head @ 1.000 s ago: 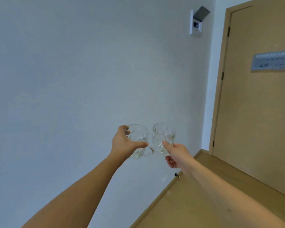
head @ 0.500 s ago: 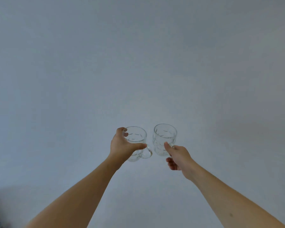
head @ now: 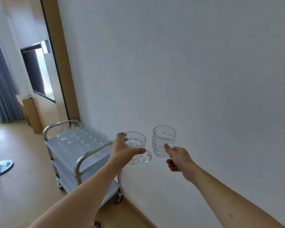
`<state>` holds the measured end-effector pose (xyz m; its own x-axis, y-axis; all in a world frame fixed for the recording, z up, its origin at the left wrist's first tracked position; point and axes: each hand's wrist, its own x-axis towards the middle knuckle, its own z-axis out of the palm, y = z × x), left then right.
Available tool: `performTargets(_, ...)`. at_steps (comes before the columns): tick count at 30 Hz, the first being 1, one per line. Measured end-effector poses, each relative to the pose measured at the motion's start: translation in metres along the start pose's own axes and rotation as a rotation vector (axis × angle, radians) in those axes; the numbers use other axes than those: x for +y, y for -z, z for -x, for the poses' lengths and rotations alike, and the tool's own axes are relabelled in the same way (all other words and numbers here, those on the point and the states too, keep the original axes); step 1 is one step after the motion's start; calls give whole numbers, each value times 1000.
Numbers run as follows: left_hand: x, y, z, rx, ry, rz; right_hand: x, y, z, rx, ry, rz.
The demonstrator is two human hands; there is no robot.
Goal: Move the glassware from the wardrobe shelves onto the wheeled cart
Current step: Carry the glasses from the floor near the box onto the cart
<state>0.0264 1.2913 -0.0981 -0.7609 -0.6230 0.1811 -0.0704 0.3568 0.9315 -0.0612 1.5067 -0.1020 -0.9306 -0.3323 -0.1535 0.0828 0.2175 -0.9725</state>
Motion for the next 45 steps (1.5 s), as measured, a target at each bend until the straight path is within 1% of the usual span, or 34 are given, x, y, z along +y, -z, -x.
performTargets(6, -40, 74, -46, 203, 104, -70, -26, -109, -64, -218, 38, 40)
performTargets(12, -65, 132, -88, 336, 146, -120, -41, -195, -117, -393, 59, 65)
performTargets(17, -85, 175, -96, 463, 189, -147, -50, -261, -157, -526, 79, 91)
performTargets(24, -121, 238, -99, 618, 266, -159, -43, -351, -169, -682, 32, 99)
performTargets(29, -150, 288, -117, 650, 274, -154, -46, -415, -170, -747, 29, 93)
performTargets(34, -188, 347, -151, 640, 276, -152, -50, -489, -171, -761, 13, 75)
performTargets(40, -235, 421, -193, 570, 294, -129, -52, -577, -178, -712, -5, 107)
performTargets(45, -269, 478, -221, 509, 287, -198, -55, -647, -188, -662, -36, 115)
